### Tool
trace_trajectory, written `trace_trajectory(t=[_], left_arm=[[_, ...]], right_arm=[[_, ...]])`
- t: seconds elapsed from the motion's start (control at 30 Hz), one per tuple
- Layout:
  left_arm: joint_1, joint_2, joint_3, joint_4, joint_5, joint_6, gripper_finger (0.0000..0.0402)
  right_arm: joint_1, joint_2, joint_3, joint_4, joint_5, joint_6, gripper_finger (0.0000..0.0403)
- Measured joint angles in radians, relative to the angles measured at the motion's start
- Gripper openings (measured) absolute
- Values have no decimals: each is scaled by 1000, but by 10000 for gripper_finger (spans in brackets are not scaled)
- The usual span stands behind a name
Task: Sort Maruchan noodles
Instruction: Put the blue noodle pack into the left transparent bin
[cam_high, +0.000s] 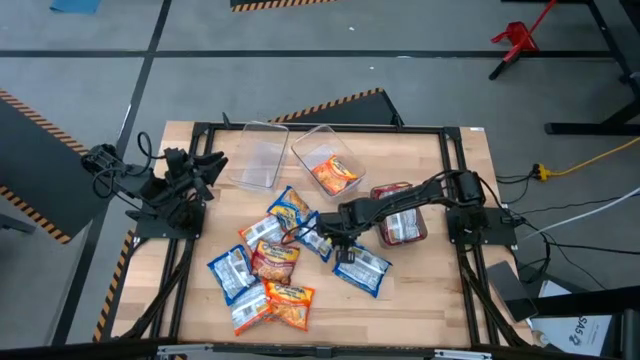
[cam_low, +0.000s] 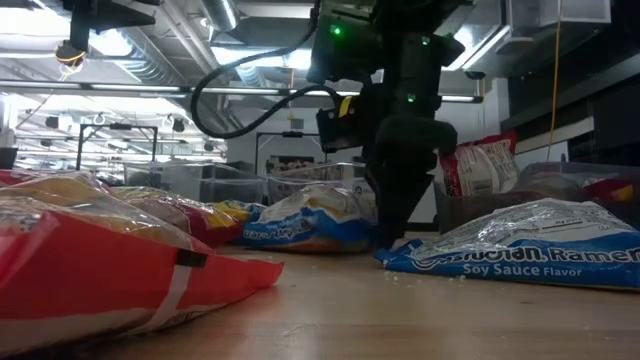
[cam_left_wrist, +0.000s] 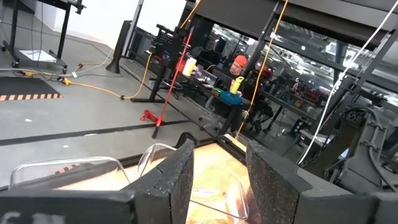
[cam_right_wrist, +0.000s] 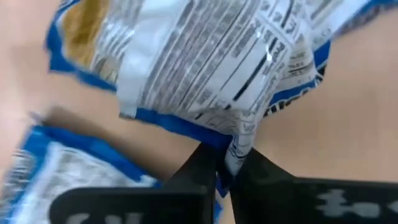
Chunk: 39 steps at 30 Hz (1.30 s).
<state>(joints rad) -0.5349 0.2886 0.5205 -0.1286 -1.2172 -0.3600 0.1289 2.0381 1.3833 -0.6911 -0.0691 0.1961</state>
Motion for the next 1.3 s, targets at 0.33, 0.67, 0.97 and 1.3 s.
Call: trace_trajectory(t=[0.33, 0.67, 0.97, 1.3], left_arm=[[0, 0, 0, 1, 24, -5, 141], [0, 0, 0, 2, 37, -7, 141], [0, 0, 0, 1, 44, -8, 141], [0, 0, 0, 1, 35, -31, 141]], right_arm=[[-7, -40, 223, -205, -10, -93, 2], [-130, -56, 491, -207, 57, -151, 0], [-282, -55, 561, 31, 96, -179, 0], [-390, -26, 564, 387, 65, -135, 0]])
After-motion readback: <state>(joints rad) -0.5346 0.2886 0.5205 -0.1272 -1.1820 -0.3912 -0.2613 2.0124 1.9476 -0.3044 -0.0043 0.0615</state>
